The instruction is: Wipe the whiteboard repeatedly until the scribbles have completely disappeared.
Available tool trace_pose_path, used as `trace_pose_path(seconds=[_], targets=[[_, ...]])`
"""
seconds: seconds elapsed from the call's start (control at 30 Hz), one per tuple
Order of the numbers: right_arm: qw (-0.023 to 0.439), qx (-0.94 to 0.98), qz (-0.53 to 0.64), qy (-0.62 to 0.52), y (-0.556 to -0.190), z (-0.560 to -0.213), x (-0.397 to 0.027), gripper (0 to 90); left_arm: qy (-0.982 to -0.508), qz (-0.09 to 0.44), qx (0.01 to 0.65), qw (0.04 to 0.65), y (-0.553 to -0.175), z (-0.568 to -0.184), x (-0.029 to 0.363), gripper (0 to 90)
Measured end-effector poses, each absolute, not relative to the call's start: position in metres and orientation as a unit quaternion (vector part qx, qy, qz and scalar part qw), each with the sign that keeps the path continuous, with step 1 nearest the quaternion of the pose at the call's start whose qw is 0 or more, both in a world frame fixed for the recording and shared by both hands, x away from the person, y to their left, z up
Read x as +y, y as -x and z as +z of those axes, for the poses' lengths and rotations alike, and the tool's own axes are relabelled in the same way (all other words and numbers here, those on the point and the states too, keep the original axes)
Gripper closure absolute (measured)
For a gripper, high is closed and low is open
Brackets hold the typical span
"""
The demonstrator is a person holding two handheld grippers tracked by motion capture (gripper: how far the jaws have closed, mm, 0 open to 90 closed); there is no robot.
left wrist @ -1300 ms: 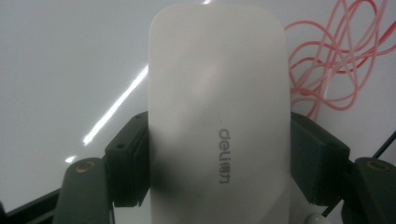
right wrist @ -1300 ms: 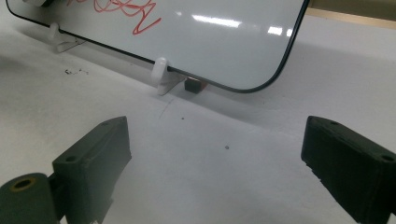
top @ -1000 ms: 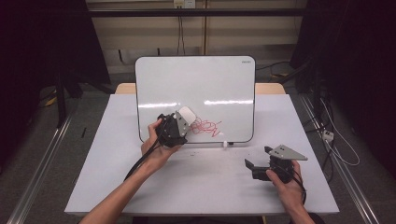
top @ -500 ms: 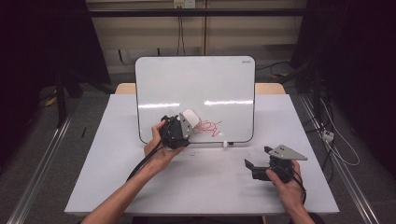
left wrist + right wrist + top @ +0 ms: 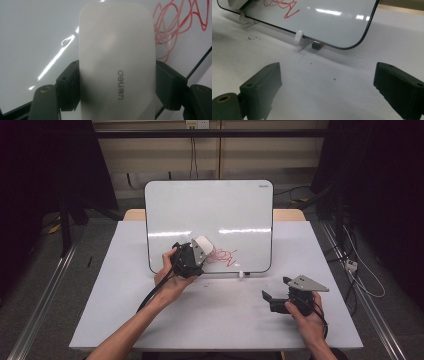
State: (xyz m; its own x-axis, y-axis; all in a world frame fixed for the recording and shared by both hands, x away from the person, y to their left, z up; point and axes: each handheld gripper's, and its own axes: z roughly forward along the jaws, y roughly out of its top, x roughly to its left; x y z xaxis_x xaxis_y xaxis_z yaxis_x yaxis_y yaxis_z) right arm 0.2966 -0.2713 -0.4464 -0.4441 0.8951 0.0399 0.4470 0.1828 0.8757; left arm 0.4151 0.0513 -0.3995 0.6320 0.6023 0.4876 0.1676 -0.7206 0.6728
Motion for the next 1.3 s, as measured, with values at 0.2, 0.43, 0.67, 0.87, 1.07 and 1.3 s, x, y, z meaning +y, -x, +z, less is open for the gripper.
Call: trace_pose_path(seconds=[0.2,0.43,0.67,0.87,1.07,1.3], targets=[[0.254,0.726,0.44,-0.463,-0.297,-0.447,-0.271,8.0,-0.852,0.37,0.22,0.299,-0.412,-0.403,0.046,30.3],[0.254,0.726,0.441,-0.462,-0.296,-0.446,-0.271,8.0,-0.854,0.376,0.208,0.292,-0.409,-0.406,0.038,30.4],[0.254,0.727,0.441,-0.461,-0.296,-0.446,-0.271,8.0,-0.856,0.381,0.196,0.289,-0.407,-0.408,0.036,30.5],[0.255,0.726,0.442,-0.461,-0.296,-0.446,-0.271,8.0,-0.856,0.381,0.192,0.292,-0.408,-0.408,0.037,30.5],[0.254,0.726,0.442,-0.462,-0.297,-0.447,-0.272,8.0,-0.858,0.373,0.199,0.292,-0.409,-0.405,0.039,30.6],[0.255,0.725,0.442,-0.462,-0.296,-0.446,-0.273,8.0,-0.85,0.365,0.221,0.309,-0.417,-0.397,0.046,30.6]])
